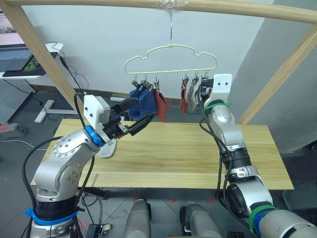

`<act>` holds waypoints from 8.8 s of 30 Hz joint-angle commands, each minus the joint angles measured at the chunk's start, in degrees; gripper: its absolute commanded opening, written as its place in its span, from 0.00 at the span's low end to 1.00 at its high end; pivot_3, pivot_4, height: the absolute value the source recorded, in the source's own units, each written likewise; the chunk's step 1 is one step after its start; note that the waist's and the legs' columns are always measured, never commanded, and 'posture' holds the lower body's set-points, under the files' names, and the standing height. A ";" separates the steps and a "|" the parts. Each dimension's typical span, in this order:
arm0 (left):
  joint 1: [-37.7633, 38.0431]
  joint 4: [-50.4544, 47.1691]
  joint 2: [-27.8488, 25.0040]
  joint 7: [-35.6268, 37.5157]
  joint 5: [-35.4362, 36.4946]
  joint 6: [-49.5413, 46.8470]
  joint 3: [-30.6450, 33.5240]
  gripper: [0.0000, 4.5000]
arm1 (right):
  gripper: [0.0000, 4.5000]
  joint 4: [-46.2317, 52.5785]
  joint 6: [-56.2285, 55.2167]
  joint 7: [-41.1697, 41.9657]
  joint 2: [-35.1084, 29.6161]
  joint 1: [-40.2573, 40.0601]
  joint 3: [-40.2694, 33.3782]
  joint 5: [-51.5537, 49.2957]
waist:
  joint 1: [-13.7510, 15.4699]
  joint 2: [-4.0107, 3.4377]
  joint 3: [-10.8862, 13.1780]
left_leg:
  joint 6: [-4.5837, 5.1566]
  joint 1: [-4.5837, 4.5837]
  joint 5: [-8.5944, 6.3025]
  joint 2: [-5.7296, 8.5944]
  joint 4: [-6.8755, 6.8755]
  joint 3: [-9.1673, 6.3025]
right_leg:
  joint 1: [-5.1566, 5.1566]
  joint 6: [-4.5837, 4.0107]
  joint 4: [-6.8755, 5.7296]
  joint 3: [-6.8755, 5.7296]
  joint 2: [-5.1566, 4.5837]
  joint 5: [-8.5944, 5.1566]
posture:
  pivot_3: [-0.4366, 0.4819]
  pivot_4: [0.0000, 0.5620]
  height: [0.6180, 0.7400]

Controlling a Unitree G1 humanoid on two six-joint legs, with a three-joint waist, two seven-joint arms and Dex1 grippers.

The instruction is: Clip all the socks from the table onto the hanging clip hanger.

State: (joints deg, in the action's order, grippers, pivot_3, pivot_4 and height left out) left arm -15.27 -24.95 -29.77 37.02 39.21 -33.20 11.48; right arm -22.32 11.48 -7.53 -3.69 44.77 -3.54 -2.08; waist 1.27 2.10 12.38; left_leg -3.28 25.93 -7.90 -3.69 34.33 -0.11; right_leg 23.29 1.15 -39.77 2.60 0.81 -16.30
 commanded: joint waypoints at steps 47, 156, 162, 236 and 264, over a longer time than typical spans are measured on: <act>2.55 -4.98 -0.65 -2.13 1.95 0.68 0.53 1.00 | 0.52 -10.31 -6.91 0.01 2.31 9.27 -2.44 -1.06 | 0.15 -0.01 0.00 | 0.03 -0.04 0.02 -0.01 0.11 -0.02 | -0.01 -0.01 -0.16 -0.02 0.01 0.00 | 0.67 0.24 1.00; 2.18 -6.52 2.05 -5.90 4.18 -1.83 -3.07 1.00 | 0.36 11.16 1.44 4.13 0.46 -4.23 0.99 0.47 | -0.12 -0.86 2.71 | 0.08 -0.05 0.02 -0.02 0.08 0.02 | 0.02 -0.01 -0.12 0.10 0.01 -0.31 | 0.61 0.57 1.00; 3.09 -7.92 1.10 -6.32 5.52 -3.06 -2.12 1.00 | 0.36 9.54 1.34 2.81 1.61 -3.58 0.74 1.04 | -0.04 -0.84 3.55 | 0.08 -0.04 0.02 -0.02 -0.18 -0.01 | 0.10 0.02 -0.05 0.05 0.01 -0.33 | 0.64 0.57 1.00; 3.73 -9.04 -0.79 -7.46 5.86 -2.92 -1.79 1.00 | 0.36 -7.84 -10.12 -1.16 0.97 11.24 -2.35 1.29 | 0.17 -0.83 4.06 | 0.06 0.15 0.01 -0.02 -0.60 0.02 | 0.11 0.04 0.74 -0.03 -0.05 -0.32 | 0.68 0.51 1.00; 6.13 -5.41 -0.46 -10.29 -0.25 -1.77 -2.99 1.00 | 0.00 -4.16 -2.24 7.35 -3.43 9.01 -3.28 -2.89 | 0.26 -0.82 4.06 | 0.06 0.18 0.01 0.01 -0.61 0.03 | 0.12 0.04 0.75 -0.03 -0.10 -0.32 | 0.65 0.49 1.00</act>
State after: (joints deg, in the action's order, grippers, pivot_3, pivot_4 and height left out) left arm -9.61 -30.94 -29.86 27.80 41.24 -36.54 8.24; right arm -29.54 7.24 -2.11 -6.04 54.53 -5.63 -3.60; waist 1.53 1.27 16.44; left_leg -3.22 26.11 -7.89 -3.67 33.72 -0.08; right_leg 23.41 1.19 -39.01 2.58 0.71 -16.62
